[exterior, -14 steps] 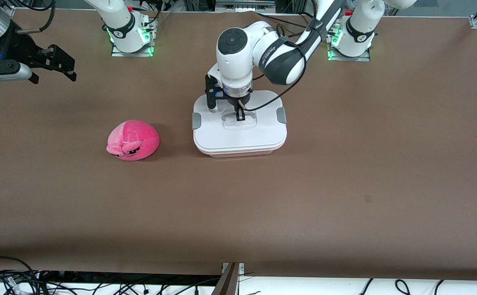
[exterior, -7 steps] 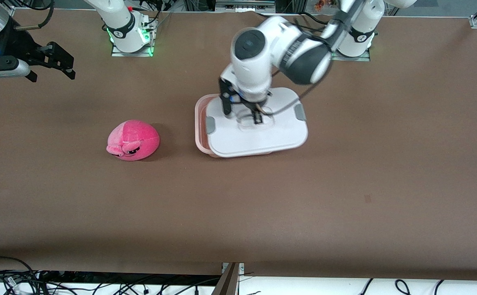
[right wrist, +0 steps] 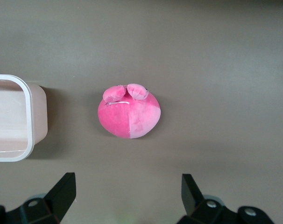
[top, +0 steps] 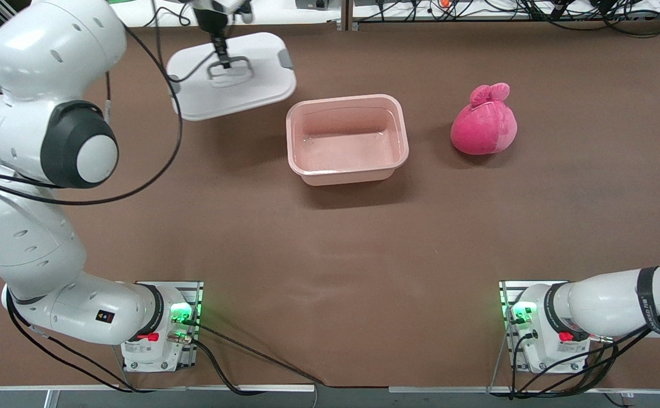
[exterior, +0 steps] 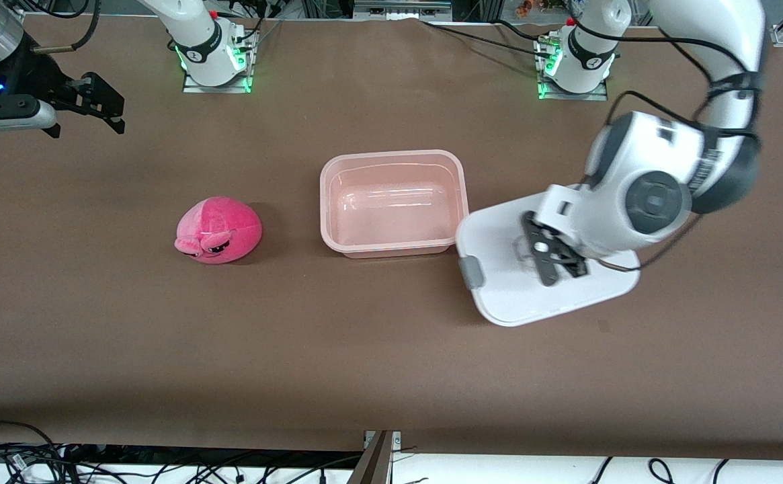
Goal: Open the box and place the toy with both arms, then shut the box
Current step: 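Lift the lid off the pink tub with the left gripper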
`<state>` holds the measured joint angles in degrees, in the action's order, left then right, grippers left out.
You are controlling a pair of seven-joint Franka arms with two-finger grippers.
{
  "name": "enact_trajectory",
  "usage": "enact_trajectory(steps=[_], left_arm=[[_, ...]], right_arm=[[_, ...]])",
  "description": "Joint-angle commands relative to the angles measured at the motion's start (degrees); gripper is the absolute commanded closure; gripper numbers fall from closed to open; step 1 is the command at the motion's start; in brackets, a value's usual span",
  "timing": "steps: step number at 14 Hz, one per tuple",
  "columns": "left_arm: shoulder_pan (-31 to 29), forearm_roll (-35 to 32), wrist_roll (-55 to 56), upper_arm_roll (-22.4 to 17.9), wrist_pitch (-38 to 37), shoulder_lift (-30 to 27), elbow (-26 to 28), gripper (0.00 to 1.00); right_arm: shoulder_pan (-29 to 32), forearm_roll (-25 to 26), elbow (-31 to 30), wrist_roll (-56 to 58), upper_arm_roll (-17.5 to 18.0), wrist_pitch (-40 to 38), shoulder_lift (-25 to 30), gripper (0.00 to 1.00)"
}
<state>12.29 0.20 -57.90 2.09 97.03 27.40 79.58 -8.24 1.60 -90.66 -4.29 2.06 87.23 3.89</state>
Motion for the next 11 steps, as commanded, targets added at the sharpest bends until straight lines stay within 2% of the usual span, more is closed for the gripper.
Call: enact_trajectory(steps=[1,5,9,11], left_arm=[[-6.6,0.3,-11.2,0.4,-2.4,-0.5,-1.4,1.0],[-15.0,-1.6,-21.9,0.4,-2.4,-0.5,-2.8,1.0],[-22.1,-0.8,-30.1,0.9,-2.5,-0.5,-2.9,1.0],[-22.0,-1.2,-29.8,1.2,-2.5,-0.6,-2.9,1.0]], right_arm=[[-0.8,1.2,0.5,0.2,0.5,-0.7,-4.7,0.0],[-0.9,1.0,-2.8,-0.1,0.5,1.7,-9.2,0.0],[-1.0,0.9,-14.9,-0.7,0.6,12.2,-8.9,0.0],[-1.1,0.8,-19.7,-0.8,0.8,16.0,-8.8,0.0]])
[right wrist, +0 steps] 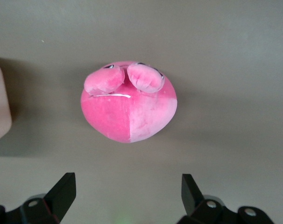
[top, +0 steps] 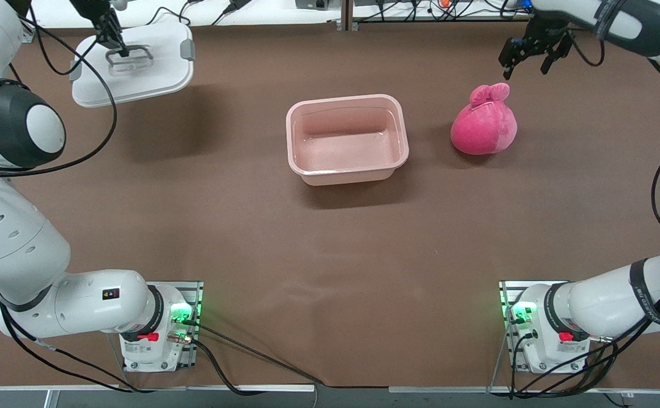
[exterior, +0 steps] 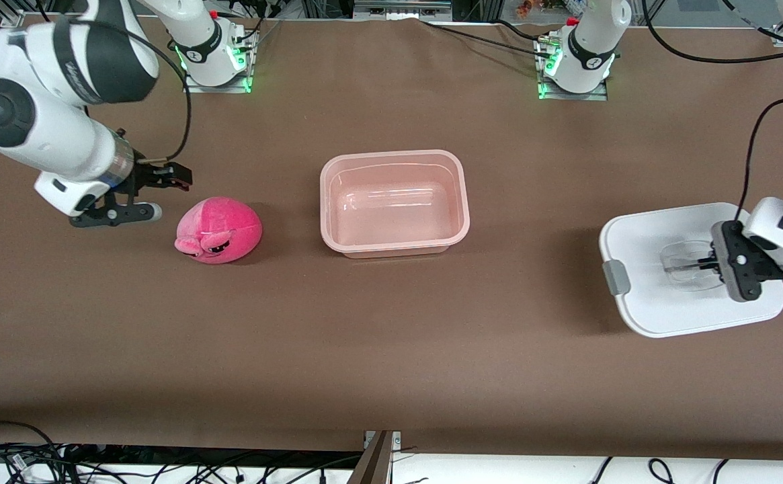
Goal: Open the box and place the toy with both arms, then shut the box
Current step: 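Lower the right gripper onto the pink plush and grasp it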
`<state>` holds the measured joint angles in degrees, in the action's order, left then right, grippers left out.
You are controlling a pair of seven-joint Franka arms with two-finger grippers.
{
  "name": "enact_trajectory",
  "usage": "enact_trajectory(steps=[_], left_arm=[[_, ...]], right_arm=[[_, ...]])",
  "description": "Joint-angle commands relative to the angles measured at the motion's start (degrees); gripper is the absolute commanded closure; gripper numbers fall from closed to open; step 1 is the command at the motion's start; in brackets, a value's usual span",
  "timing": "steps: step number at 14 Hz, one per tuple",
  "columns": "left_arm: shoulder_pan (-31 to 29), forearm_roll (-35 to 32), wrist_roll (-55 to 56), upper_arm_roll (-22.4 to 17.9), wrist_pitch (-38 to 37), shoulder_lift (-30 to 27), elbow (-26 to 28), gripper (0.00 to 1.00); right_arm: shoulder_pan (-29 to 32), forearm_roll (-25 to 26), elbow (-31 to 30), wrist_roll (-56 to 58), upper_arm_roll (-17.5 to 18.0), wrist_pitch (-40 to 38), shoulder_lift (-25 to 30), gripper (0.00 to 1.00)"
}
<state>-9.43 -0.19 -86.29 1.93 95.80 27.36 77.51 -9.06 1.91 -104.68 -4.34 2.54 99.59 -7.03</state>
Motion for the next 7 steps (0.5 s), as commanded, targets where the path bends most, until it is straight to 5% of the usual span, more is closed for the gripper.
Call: enact_trajectory(steps=[1,7], left_arm=[[-0.2,-1.1,-1.4,1.4,-1.2,-0.5,-0.9,1.0],[-0.2,-1.1,-1.6,2.2,-1.3,-0.5,-0.8,1.0]], right_arm=[[-0.3,0.4,-8.1,-0.8,0.4,5.7,2.4,0.0],[-0.3,0.2,-14.6,-0.8,0.4,18.2,0.2,0.0]])
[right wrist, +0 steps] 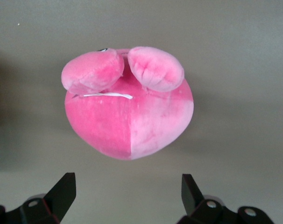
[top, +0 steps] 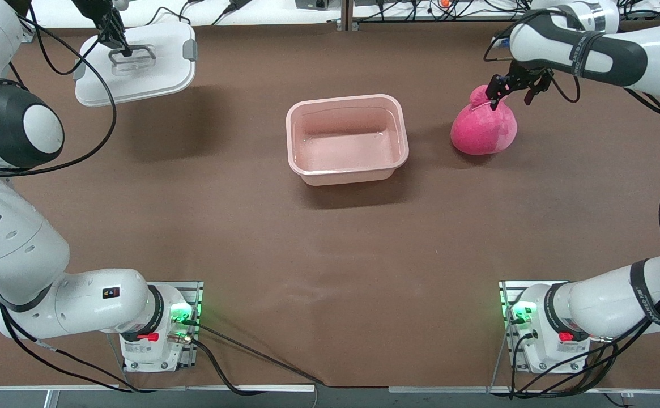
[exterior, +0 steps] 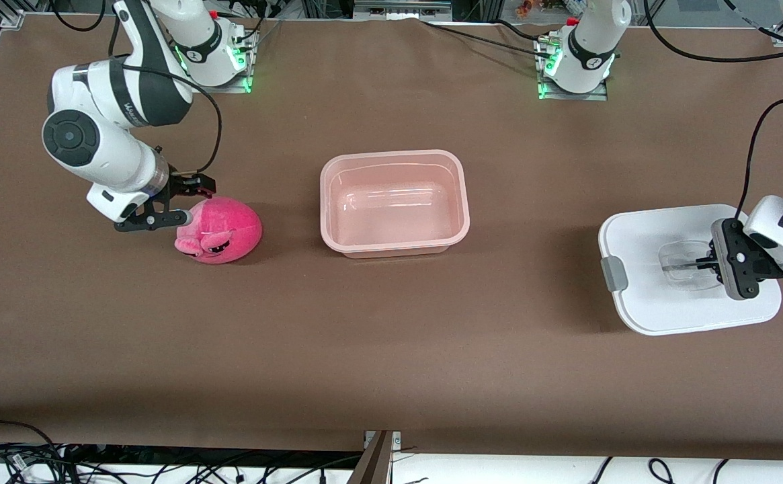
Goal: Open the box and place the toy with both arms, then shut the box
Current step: 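Lower the right gripper onto the pink plush and grasp it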
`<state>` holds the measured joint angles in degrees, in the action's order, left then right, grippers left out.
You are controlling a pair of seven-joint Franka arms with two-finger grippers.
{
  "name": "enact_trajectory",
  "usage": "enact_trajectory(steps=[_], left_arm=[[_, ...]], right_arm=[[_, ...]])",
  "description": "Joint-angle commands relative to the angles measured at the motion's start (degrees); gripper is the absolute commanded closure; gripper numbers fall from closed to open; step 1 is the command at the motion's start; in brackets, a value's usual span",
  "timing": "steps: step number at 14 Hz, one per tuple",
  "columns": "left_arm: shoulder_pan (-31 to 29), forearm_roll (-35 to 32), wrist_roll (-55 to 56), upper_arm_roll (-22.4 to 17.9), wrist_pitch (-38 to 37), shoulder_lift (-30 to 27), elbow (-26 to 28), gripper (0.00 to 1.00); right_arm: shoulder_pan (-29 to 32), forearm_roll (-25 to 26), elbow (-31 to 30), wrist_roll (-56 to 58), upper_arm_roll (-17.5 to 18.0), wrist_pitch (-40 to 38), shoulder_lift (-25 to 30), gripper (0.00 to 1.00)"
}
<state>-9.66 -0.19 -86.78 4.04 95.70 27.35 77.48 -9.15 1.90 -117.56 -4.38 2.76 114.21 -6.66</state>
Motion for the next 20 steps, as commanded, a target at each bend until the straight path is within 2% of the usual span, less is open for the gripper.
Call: enact_trajectory(steps=[1,5,6,7,8,9,10,17,20], left_arm=[[0.0,-1.1,-1.1,0.2,-1.2,-0.5,-0.8,1.0],[0.1,-1.1,-1.0,0.2,-1.7,-0.5,-0.8,1.0],[0.1,-1.0,-1.1,0.2,-1.8,-0.5,-0.8,1.0],[0.0,-1.1,-1.0,0.2,-1.7,-0.5,-0.8,1.0],[0.1,-1.0,-1.0,0.2,-1.7,-0.5,-0.8,1.0],[0.1,-1.0,-1.0,0.2,-1.7,-0.5,-0.8,1.0],[0.1,-1.0,-1.0,0.2,-1.7,-0.5,-0.8,1.0],[0.6,-0.8,-1.0,0.2,-1.9,-0.5,-0.8,1.0],[0.6,-0.8,-1.1,0.2,-1.8,-0.5,-0.8,1.0]], right_arm=[[-0.2,0.2,-2.4,-0.7,0.1,6.0,-1.1,0.0],[-0.2,0.2,-7.9,-0.7,0.1,16.3,-2.7,0.02],[-0.2,0.2,-8.0,-0.7,0.1,16.6,-3.0,0.12],[-0.2,0.2,-7.9,-0.4,0.1,16.6,-3.1,0.32],[-0.2,0.2,-7.7,0.2,0.1,16.6,-3.2,0.63],[-0.1,0.3,-7.5,1.1,0.1,16.5,-3.1,0.89],[-0.1,0.3,-7.2,2.8,0.1,16.5,-2.9,1.0],[-0.2,0.7,-2.8,6.4,0.7,15.3,-1.5,1.0],[-0.2,0.7,1.3,7.2,1.9,10.4,-1.3,1.0]])
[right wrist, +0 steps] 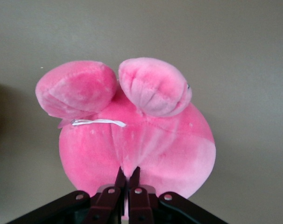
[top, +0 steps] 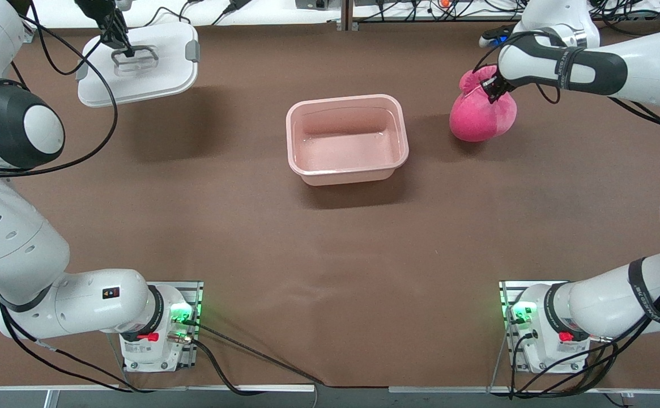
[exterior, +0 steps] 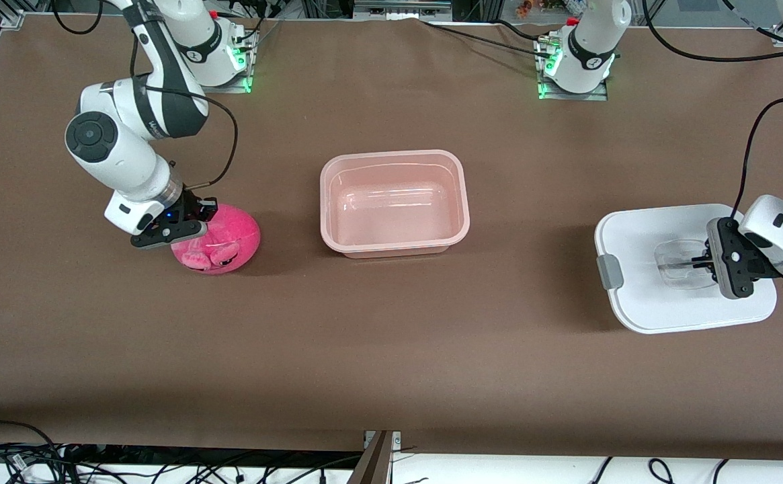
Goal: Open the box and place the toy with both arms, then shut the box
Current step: 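Lower the right gripper onto the pink plush and grasp it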
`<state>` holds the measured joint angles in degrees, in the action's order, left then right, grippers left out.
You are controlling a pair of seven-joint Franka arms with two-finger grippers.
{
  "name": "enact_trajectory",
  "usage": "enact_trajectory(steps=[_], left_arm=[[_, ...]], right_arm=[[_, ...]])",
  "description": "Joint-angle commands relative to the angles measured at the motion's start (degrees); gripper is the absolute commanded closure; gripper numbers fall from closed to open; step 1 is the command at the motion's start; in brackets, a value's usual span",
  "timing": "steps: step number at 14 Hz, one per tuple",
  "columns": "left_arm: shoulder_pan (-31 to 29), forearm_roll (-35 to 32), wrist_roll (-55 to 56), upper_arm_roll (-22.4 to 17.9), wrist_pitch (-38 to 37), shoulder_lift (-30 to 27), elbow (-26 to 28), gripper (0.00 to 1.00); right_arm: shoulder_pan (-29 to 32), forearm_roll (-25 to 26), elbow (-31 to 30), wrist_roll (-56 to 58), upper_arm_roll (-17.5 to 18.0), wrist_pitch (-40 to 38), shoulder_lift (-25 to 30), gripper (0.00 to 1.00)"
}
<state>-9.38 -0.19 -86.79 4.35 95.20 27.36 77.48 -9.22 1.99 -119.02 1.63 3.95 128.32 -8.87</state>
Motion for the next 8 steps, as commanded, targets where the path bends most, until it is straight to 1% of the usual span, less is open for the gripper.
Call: enact_trajectory(steps=[1,2,4,5,6,8], left_arm=[[0.4,-0.9,-1.1,-0.1,-1.4,-0.5,-0.8,1.0],[0.4,-0.9,-1.1,-0.1,-1.4,-0.5,-0.8,1.0],[0.4,-0.9,-1.1,-0.1,-1.4,-0.5,-0.8,1.0],[0.4,-0.8,-1.1,-0.1,-1.4,-0.5,-0.8,1.0],[0.4,-0.7,-1.0,-0.1,-1.4,-0.5,-0.8,1.0],[0.5,-0.7,-1.0,-0.1,-1.4,-0.5,-0.8,1.0]], right_arm=[[-0.1,0.6,4.9,3.3,2.2,-6.0,0.9,1.0],[-0.1,0.6,7.2,7.9,3.2,-8.6,0.8,1.0],[-0.1,0.2,12.3,22.6,5.7,-12.4,0.4,1.0],[-0.2,-0.3,14.5,26.9,7.0,-14.7,0.3,1.0],[-0.2,-1.3,16.7,28.8,8.5,-17.6,0.3,1.0],[-0.6,-2.2,20.4,31.3,14.1,-21.1,0.2,1.0]])
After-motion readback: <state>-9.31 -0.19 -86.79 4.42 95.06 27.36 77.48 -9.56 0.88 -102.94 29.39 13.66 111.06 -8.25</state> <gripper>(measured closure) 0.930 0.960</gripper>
